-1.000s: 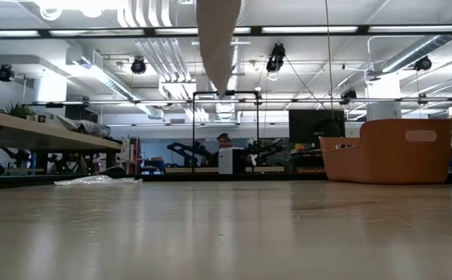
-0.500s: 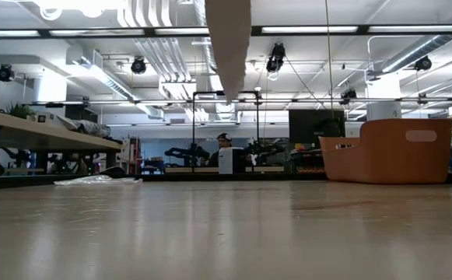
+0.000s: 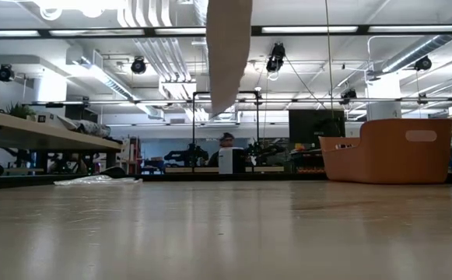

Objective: Roll bandage
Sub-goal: Roll the center brown bandage

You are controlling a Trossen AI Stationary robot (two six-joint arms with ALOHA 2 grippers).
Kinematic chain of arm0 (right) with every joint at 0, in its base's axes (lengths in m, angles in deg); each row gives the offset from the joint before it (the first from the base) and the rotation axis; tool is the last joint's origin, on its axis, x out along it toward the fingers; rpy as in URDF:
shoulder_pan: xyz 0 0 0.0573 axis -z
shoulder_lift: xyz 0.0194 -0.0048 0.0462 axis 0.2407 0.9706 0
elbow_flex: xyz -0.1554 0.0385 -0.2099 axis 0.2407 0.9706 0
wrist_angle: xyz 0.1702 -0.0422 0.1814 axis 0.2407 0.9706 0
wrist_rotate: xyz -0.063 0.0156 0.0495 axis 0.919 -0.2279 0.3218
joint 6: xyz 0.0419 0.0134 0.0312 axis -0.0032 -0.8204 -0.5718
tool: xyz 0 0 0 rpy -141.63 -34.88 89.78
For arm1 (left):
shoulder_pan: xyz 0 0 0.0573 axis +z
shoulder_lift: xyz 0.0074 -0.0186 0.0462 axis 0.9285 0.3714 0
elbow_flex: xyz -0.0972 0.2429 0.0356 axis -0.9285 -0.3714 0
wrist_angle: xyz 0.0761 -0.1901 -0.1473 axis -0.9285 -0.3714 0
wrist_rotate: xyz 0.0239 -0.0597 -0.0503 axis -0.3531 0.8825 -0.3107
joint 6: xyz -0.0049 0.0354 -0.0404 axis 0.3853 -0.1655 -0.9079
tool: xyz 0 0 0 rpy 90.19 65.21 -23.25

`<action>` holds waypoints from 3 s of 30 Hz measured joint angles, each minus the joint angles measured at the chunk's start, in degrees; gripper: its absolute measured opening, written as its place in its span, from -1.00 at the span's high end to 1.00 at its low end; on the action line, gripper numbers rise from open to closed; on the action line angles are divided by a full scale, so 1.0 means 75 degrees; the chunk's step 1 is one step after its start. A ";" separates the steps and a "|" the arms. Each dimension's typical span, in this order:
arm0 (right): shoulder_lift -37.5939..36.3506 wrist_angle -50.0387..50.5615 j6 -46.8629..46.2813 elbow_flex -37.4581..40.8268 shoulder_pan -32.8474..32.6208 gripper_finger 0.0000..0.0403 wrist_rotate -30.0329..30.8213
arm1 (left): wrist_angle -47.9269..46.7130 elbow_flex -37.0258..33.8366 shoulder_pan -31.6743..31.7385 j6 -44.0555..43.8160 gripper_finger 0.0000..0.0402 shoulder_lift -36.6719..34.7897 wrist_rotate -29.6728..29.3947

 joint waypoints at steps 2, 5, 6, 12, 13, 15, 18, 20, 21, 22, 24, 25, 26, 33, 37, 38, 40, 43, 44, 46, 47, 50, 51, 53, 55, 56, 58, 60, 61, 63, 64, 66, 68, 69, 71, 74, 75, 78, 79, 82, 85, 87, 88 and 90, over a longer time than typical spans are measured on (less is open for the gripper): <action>0.0007 0.0258 -0.0340 0.0000 -0.0008 -0.75 0.0045 | 0.0007 0.0000 0.0000 0.0146 0.53 0.0003 -0.0002; 0.0044 0.0239 -0.0577 0.0003 -0.0058 -0.75 0.0048 | 0.0029 0.0000 0.0000 0.0282 0.53 0.0001 -0.0003; 0.0044 0.0200 -0.0598 0.0003 -0.0066 -0.75 0.0048 | 0.0042 0.0000 0.0000 0.0278 0.53 0.0001 -0.0003; 0.0041 0.0160 -0.0816 -0.0021 -0.0070 -0.75 0.0059 | 0.0052 0.0000 0.0002 0.0296 0.52 0.0001 -0.0003; 0.0041 0.0216 -0.0980 -0.0021 -0.0070 -0.75 0.0063 | 0.0044 0.0000 0.0003 0.0359 0.51 0.0000 -0.0003; 0.0041 0.0345 -0.1181 -0.0021 -0.0070 -0.75 0.0054 | 0.0060 0.0000 0.0003 0.0371 0.52 0.0001 -0.0003; 0.0044 0.0436 -0.1224 -0.0021 -0.0108 -0.75 0.0048 | 0.0096 0.0000 0.0009 0.0317 0.53 0.0001 -0.0005; 0.0043 0.0419 -0.1229 -0.0021 -0.0119 -0.75 0.0006 | 0.0103 0.0000 0.0009 0.0312 0.53 0.0001 -0.0003; 0.0038 0.0417 -0.1237 -0.0021 -0.0119 -0.75 -0.0022 | 0.0103 0.0000 0.0009 0.0312 0.53 0.0001 -0.0003; 0.0038 0.0417 -0.1292 -0.0021 -0.0119 -0.75 -0.0044 | 0.0103 0.0000 0.0009 0.0312 0.53 0.0000 -0.0003; 0.0035 0.0417 -0.1508 -0.0021 -0.0119 -0.75 -0.0072 | 0.0103 0.0000 0.0009 0.0355 0.53 0.0000 -0.0003; 0.0035 0.0414 -0.1653 -0.0021 -0.0119 -0.75 -0.0071 | 0.0103 0.0000 0.0009 0.0450 0.53 -0.0003 -0.0003; 0.0035 0.0415 -0.1842 -0.0021 -0.0119 -0.75 -0.0066 | 0.0100 0.0000 0.0009 0.0557 0.53 -0.0006 0.0000; 0.0038 0.0399 -0.2797 -0.0021 -0.0172 -0.75 0.0101 | 0.0097 0.0000 0.0006 0.1202 0.53 -0.0035 0.0055; 0.0038 0.0414 -0.2939 -0.0021 -0.0172 -0.75 0.0223 | 0.0098 0.0000 0.0006 0.1490 0.53 -0.0044 0.0060; 0.0038 0.0411 -0.2977 -0.0021 -0.0172 -0.75 0.0248 | 0.0097 0.0000 0.0006 0.1584 0.53 -0.0047 0.0076; 0.0038 0.0411 -0.3139 -0.0021 -0.0169 -0.75 0.0251 | 0.0097 0.0000 0.0009 0.1788 0.53 -0.0047 0.0248; 0.0038 0.0411 -0.3584 -0.0021 -0.0207 -0.75 0.0251 | 0.0091 0.0000 0.0009 0.2152 0.53 -0.0047 0.0283; 0.0038 0.0411 -0.3752 -0.0021 -0.0213 -0.75 0.0252 | 0.0085 0.0000 0.0009 0.2318 0.53 -0.0047 0.0288; 0.0038 0.0411 -0.4074 -0.0021 -0.0239 -0.75 0.0249 | 0.0065 0.0000 0.0006 0.2593 0.53 -0.0046 0.0291; 0.0038 0.0411 -0.4211 -0.0021 -0.0252 -0.75 0.0238 | 0.0064 0.0000 0.0006 0.2732 0.53 -0.0035 0.0294; 0.0038 0.0414 -0.4612 -0.0021 -0.0278 -0.75 0.0192 | -0.0030 0.0000 0.0009 0.3044 0.53 -0.0023 0.0291; 0.0038 0.0414 -0.4686 -0.0021 -0.0289 -0.75 0.0189 | -0.0057 0.0000 0.0007 0.3121 0.53 -0.0021 0.0294; 0.0038 0.0414 -0.4732 -0.0021 -0.0289 -0.75 0.0093 | -0.0049 0.0000 0.0006 0.3173 0.53 -0.0020 0.0296; 0.0038 0.0414 -0.4740 -0.0021 -0.0289 -0.75 0.0042 | -0.0020 0.0000 0.0006 0.3173 0.53 -0.0020 0.0294; 0.0038 0.0414 -0.4741 -0.0021 -0.0289 -0.75 0.0041 | -0.0022 0.0000 0.0009 0.3173 0.53 -0.0020 0.0294; 0.0038 0.0414 -0.4743 -0.0021 -0.0289 -0.75 0.0040 | -0.0020 0.0000 0.0009 0.3173 0.53 -0.0020 0.0292; 0.0038 0.0414 -0.4788 -0.0021 -0.0292 -0.75 -0.0010 | -0.0020 0.0000 0.0009 0.3178 0.53 -0.0020 0.0294; 0.0038 0.0415 -0.4869 -0.0021 -0.0307 -0.75 -0.0014 | -0.0023 0.0000 0.0009 0.3198 0.53 -0.0020 0.0294; 0.0038 0.0414 -0.5067 -0.0021 -0.0321 -0.74 -0.0013 | -0.0023 0.0000 0.0006 0.3261 0.53 -0.0020 0.0298; 0.0038 0.0414 -0.5159 -0.0021 -0.0324 -0.73 -0.0013 | -0.0023 0.0000 0.0009 0.3319 0.53 -0.0020 0.0326; 0.0038 0.0414 -0.5317 -0.0021 -0.0351 -0.67 -0.0014 | -0.0023 0.0000 0.0009 0.3395 0.53 -0.0020 0.0402; 0.0038 0.0414 -0.5389 -0.0021 -0.0360 -0.59 -0.0016 | -0.0023 0.0000 0.0009 0.3398 0.53 -0.0020 0.0416; 0.0038 0.0414 -0.5437 -0.0021 -0.0364 -0.54 -0.0016 | -0.0023 0.0000 0.0007 0.3398 0.53 -0.0020 0.0417; 0.0038 0.0420 -0.5434 -0.0021 -0.0373 -0.42 -0.0016 | -0.0019 0.0000 0.0009 0.3398 0.53 -0.0020 0.0417; 0.0038 0.0446 -0.5343 -0.0021 -0.0371 -0.23 -0.0016 | 0.0004 0.0000 0.0009 0.3394 0.53 -0.0020 0.0417; 0.0038 0.0459 -0.5306 -0.0021 -0.0373 -0.17 -0.0018 | 0.0009 0.0000 0.0009 0.3369 0.52 -0.0020 0.0417; 0.0038 0.0472 -0.5198 -0.0021 -0.0373 -0.01 -0.0019 | 0.0018 0.0000 0.0009 0.3165 0.47 -0.0020 0.0414; 0.0038 0.0469 -0.5126 -0.0021 -0.0373 0.04 -0.0019 | 0.0018 0.0000 0.0009 0.3041 0.45 -0.0020 0.0411; 0.0038 0.0466 -0.4941 -0.0021 -0.0373 0.15 -0.0026 | 0.0018 0.0000 0.0009 0.2640 0.44 -0.0020 0.0391; 0.0038 0.0469 -0.4520 -0.0021 -0.0373 0.22 -0.0033 | 0.0018 0.0000 0.0009 0.2392 0.43 -0.0024 0.0385; 0.0038 0.0464 -0.4205 -0.0021 -0.0372 0.26 -0.0039 | 0.0034 0.0000 0.0009 0.2140 0.40 -0.0049 0.0376; 0.0038 0.0456 -0.4047 -0.0021 -0.0373 0.27 -0.0049 | 0.0060 0.0000 0.0008 0.1969 0.38 -0.0062 0.0373; 0.0038 0.0409 -0.3800 -0.0021 -0.0373 0.30 -0.0151 | 0.0132 0.0000 0.0000 0.1513 0.33 -0.0115 0.0376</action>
